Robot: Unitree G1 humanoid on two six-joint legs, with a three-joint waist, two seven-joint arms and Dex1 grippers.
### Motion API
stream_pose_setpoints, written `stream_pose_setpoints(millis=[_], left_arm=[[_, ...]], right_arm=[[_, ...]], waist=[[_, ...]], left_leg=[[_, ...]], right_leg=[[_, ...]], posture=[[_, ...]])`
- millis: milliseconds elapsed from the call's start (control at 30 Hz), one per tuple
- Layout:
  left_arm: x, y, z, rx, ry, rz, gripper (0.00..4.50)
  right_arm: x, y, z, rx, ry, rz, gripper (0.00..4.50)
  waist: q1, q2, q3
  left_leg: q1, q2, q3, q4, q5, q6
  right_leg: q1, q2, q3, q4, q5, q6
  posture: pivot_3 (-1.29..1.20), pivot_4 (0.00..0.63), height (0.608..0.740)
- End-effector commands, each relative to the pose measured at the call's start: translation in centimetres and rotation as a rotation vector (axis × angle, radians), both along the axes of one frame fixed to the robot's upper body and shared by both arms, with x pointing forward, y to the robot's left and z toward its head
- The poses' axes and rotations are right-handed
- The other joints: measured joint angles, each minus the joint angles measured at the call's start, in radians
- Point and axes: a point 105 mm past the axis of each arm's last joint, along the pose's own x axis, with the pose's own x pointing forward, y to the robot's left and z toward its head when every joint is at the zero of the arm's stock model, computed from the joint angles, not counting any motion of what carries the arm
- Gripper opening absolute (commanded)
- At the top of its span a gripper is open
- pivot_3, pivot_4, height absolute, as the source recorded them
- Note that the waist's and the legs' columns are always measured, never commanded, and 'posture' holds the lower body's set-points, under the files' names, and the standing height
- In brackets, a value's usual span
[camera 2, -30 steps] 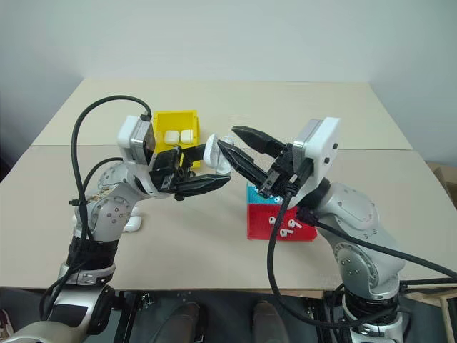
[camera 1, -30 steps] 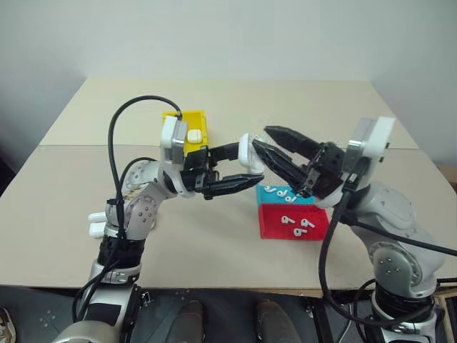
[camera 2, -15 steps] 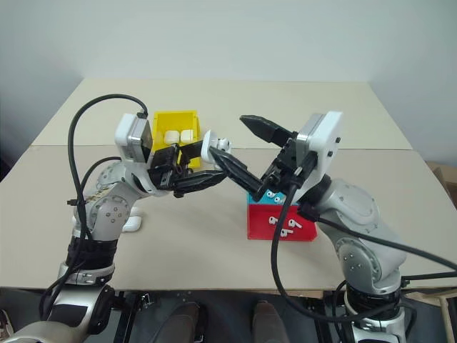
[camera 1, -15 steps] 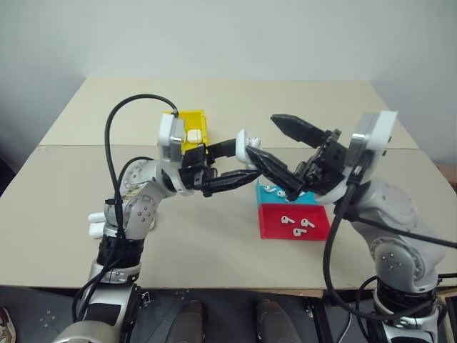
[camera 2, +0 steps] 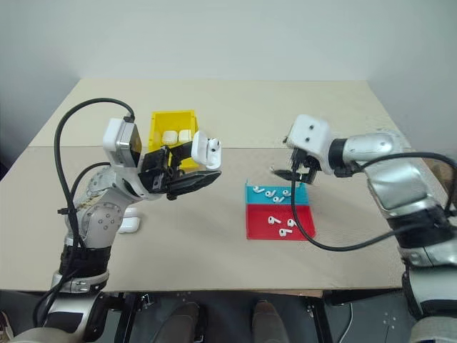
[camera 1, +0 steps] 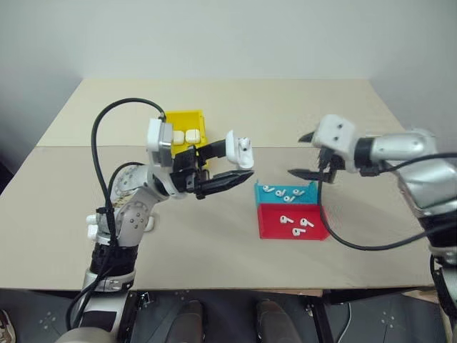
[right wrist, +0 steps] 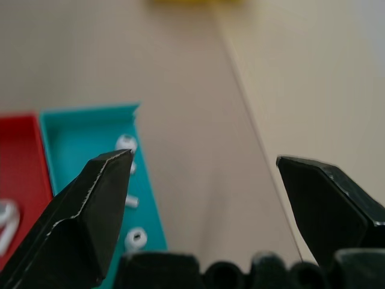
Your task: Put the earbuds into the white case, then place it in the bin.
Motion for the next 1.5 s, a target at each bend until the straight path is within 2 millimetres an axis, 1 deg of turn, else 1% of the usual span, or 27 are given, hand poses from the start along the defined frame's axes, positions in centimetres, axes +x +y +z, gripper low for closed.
stream_pose_setpoints(millis=[33, 133, 200, 267, 433, 700, 800, 900, 1133, 1233, 1333, 1500], left_arm=[[-0.7, 0.0, 1.1, -0.023, -0.069, 0.01, 2.78], [-0.9, -0.1, 1.1, -0.024, -0.076, 0.009, 2.78], [-0.9, -0.1, 1.1, -0.022, -0.082, 0.013, 2.78], [-0.9, -0.1, 1.2, -0.023, -0.085, 0.016, 2.78], [-0.9, 0.1, 1.3, -0.023, -0.093, 0.035, 2.78], [-1.2, 0.2, 1.4, -0.026, -0.097, 0.05, 2.78], [-1.2, 0.3, 1.4, -0.026, -0.099, 0.057, 2.78], [-1.3, 0.4, 1.4, -0.026, -0.1, 0.062, 2.78], [-1.4, 0.5, 1.4, -0.023, -0.104, 0.073, 2.78], [-1.5, 0.6, 1.4, -0.022, -0.105, 0.078, 2.78], [-1.5, 0.7, 1.4, -0.021, -0.106, 0.081, 2.78], [-1.7, 0.7, 1.5, -0.023, -0.111, 0.074, 2.78]], right_arm=[[-0.5, -0.9, -0.7, -0.269, 0.041, 0.214, 3.22], [0.1, -1.3, -1.7, -0.409, 0.109, 0.282, 2.2], [0.6, -1.3, -2.2, -0.467, 0.151, 0.307, 2.2], [0.8, -1.1, -2.5, -0.49, 0.176, 0.328, 2.2], [1.8, -0.3, -3.1, -0.524, 0.173, 0.34, 2.2], [2.5, -0.4, -4.5, -0.591, 0.176, 0.328, 2.2], [2.9, 0.1, -5.0, -0.565, 0.176, 0.305, 2.2], [3.2, 0.1, -5.6, -0.595, 0.157, 0.291, 2.2], [3.2, 0.2, -6.3, -0.599, 0.171, 0.298, 2.2], [3.1, 0.3, -6.5, -0.596, 0.182, 0.301, 1.59], [3.1, 0.2, -6.7, -0.599, 0.187, 0.298, 0.61], [3.1, 0.1, -7.0, -0.595, 0.189, 0.286, 0.6]], waist=[[-0.003, 0.0, 0.0], [-0.005, 0.0, 0.0], [-0.008, 0.0, 0.0], [-0.009, 0.0, 0.0], [-0.01, 0.0, 0.0], [-0.009, 0.0, 0.0], [-0.01, 0.0, 0.0], [-0.013, 0.0, 0.0], [-0.012, 0.0, 0.0], [-0.013, 0.0, 0.0], [-0.013, 0.001, 0.0], [-0.013, 0.001, 0.0]], left_leg=[[0.0, 0.0, 0.0, 0.0, 0.0, 0.0], [0.0, 0.0, 0.0, 0.0, 0.0, 0.0], [0.0, 0.0, 0.0, 0.0, 0.0, 0.0], [0.0, 0.0, -0.001, 0.0, 0.0, 0.0], [0.0, 0.0, -0.005, 0.0, 0.0, 0.0], [0.0, -0.001, -0.007, 0.0, 0.0, 0.0], [0.001, -0.001, -0.007, 0.0, 0.0, 0.0], [0.002, -0.001, -0.007, 0.0, 0.0, 0.0], [0.002, -0.001, -0.007, 0.0, 0.0, 0.0], [0.003, -0.001, -0.007, 0.0, 0.0, 0.0], [0.005, -0.001, -0.007, 0.0, 0.0, 0.0], [0.005, -0.001, -0.007, 0.0, 0.0, 0.0]], right_leg=[[0.0, 0.0, 0.0, 0.0, 0.0, 0.0], [0.0, -0.001, -0.001, -0.001, 0.0, 0.0], [0.0, -0.001, -0.001, -0.001, 0.0, 0.0], [0.0, -0.001, -0.001, 0.0, 0.0, 0.0], [0.0, -0.002, 0.0, 0.001, 0.0, 0.0], [0.0, -0.002, 0.0, 0.002, 0.0, 0.0], [0.0, -0.002, 0.0, 0.003, 0.0, 0.0], [0.0, -0.002, 0.0, 0.004, 0.0, 0.0], [0.0, -0.002, 0.001, 0.004, 0.001, 0.0], [0.001, -0.002, 0.001, 0.004, 0.001, 0.0], [0.002, -0.002, 0.001, 0.004, 0.001, 0.0], [0.003, -0.002, 0.001, 0.004, 0.001, 0.0]], posture=[[0.0, 0.15, 0.74], [0.0, 0.15, 0.74], [0.0, 0.15, 0.74], [0.0, 0.15, 0.74], [0.0, 0.15, 0.74], [0.0, 0.15, 0.74], [0.0, 0.15, 0.74], [0.0, 0.15, 0.74], [0.0, 0.15, 0.74], [0.0, 0.15, 0.74], [0.0, 0.15, 0.74], [0.0, 0.15, 0.74]])
